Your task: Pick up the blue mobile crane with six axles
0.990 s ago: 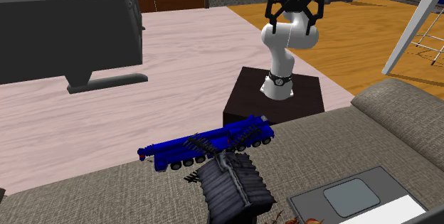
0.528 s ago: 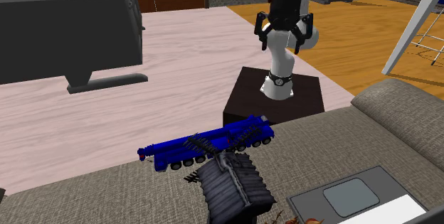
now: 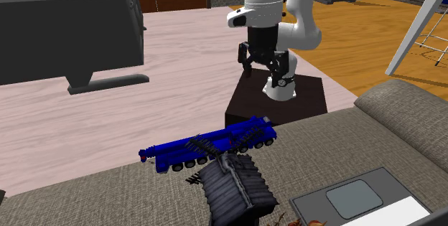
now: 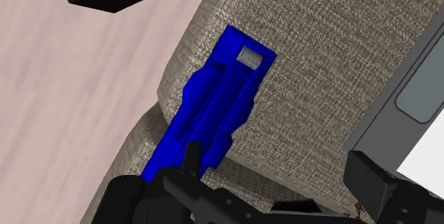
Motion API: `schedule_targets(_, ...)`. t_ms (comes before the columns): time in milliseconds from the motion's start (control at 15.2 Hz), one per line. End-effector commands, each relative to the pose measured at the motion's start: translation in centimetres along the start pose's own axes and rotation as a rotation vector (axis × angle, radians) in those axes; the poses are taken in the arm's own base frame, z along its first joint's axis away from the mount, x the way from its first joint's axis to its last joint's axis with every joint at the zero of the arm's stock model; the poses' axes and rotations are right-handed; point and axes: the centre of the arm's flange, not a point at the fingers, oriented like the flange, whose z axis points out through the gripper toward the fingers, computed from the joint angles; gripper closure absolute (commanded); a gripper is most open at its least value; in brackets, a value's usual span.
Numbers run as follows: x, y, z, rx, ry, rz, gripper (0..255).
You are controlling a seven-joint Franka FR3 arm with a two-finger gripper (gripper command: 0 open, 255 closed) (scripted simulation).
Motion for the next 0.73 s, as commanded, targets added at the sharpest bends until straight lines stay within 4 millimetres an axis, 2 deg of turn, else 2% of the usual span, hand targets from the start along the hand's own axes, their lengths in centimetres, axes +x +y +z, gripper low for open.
schedule_targets(0,2.3,0.5,1.8,-0.001,-0.015,0.071,0)
schedule_targets(660,11.4,6.1,11.0,-0.003,-0.095,0.412,0)
